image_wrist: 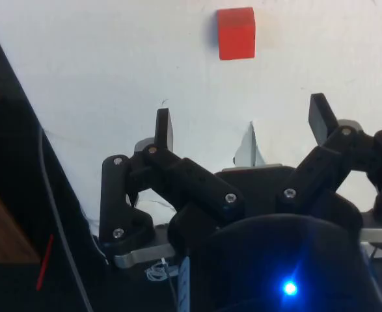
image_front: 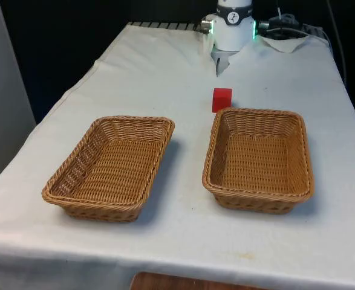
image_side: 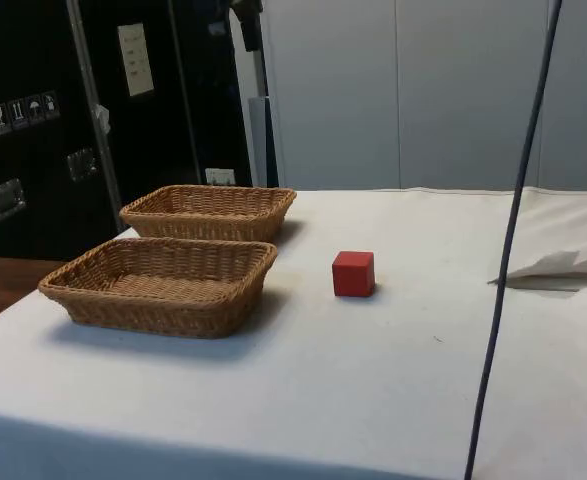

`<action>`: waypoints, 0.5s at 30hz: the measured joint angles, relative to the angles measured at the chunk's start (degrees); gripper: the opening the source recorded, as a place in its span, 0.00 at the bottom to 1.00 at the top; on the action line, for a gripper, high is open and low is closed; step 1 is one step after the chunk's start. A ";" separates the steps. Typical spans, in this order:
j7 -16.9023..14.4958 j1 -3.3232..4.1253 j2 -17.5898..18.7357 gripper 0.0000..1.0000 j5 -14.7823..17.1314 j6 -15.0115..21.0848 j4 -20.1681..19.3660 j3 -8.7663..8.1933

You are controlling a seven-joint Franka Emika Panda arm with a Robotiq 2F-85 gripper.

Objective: Pick up the red cube and place it into the right basket.

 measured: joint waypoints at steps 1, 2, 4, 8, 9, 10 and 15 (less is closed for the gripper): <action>0.06 0.00 -0.34 1.00 -0.11 0.00 -0.34 0.00; 0.06 0.00 -0.34 1.00 -0.11 0.00 -0.34 0.00; 0.17 0.00 -1.09 1.00 -0.52 0.00 -1.15 0.06; 0.52 0.00 -2.92 1.00 -1.55 0.06 -3.04 0.29; 0.74 0.00 -3.90 1.00 -2.06 0.17 -4.13 0.40; 0.74 0.00 -3.90 1.00 -2.06 0.17 -4.13 0.40; 1.15 0.00 -6.53 1.00 -3.27 0.40 -6.88 0.69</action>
